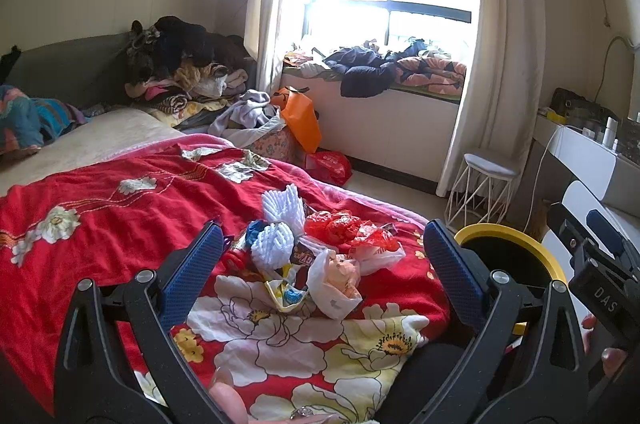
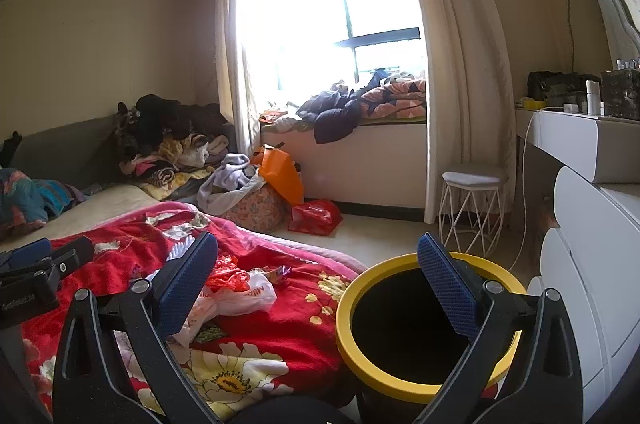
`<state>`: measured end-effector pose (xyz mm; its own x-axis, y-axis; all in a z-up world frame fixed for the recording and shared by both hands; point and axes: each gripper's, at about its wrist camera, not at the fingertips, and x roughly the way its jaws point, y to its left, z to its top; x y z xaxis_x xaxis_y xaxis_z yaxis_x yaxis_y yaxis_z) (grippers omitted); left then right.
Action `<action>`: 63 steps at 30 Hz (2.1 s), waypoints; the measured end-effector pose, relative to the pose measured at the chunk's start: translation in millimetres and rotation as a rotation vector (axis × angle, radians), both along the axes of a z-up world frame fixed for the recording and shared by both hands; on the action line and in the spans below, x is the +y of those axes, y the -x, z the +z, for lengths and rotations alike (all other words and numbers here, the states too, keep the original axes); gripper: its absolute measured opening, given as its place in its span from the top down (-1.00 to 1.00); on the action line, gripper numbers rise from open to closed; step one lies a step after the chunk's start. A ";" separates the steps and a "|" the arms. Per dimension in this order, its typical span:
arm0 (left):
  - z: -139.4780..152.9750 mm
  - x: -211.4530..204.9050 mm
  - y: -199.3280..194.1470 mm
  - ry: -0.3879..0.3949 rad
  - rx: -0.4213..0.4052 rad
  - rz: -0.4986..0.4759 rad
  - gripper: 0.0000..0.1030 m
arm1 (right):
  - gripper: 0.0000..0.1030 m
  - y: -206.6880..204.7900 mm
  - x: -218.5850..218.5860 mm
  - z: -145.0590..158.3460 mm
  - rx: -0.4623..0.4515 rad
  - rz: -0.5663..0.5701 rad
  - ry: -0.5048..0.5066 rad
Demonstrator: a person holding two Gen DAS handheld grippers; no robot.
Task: Collect trash
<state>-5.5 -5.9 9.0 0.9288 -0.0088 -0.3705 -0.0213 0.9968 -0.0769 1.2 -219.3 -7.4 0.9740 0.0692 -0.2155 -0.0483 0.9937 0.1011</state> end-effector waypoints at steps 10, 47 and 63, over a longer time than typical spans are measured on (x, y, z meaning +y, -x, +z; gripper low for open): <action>0.0 -0.1 -0.1 0.000 0.003 -0.001 -0.80 | -0.88 -0.2 0.3 -0.3 0.000 0.000 -0.001; -9.8 46.5 -19.2 0.053 0.072 0.126 -0.79 | -0.88 -38.2 64.8 -7.1 0.153 0.343 0.040; -19.3 106.7 -43.0 0.166 0.107 0.182 -0.79 | -0.88 -90.0 95.6 -13.7 0.227 0.399 0.080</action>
